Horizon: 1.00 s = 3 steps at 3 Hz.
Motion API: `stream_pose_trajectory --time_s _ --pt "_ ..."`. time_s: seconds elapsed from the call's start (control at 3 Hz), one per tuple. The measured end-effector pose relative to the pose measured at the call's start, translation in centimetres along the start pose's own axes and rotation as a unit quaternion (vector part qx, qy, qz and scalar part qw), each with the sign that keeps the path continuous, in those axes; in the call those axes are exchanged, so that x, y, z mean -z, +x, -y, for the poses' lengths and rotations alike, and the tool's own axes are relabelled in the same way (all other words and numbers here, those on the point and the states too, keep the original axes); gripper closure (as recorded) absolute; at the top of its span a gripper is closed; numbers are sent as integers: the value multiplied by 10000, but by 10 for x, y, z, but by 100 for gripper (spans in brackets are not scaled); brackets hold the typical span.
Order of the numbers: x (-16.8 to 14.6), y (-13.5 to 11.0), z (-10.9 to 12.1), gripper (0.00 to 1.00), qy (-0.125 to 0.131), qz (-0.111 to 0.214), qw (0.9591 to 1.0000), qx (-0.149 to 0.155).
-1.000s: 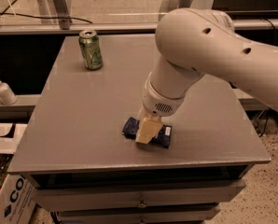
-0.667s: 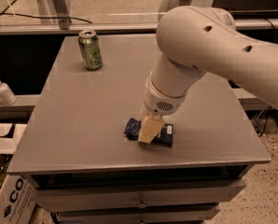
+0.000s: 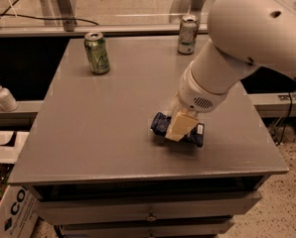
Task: Move rxbar blueberry near 7up can
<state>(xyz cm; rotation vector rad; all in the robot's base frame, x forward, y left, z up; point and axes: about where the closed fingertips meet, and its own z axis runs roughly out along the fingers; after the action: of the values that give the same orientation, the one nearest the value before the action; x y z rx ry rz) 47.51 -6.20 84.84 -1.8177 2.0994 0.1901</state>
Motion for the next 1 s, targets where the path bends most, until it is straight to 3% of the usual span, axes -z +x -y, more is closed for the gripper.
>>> stream_pose_trajectory --time_s 0.33,0.67,1.0 --pt "27 31 26 100 373 -106 9988 -284" --pt "26 31 26 100 375 -104 9989 -274" --pt "34 26 54 100 818 -118 9962 -269"
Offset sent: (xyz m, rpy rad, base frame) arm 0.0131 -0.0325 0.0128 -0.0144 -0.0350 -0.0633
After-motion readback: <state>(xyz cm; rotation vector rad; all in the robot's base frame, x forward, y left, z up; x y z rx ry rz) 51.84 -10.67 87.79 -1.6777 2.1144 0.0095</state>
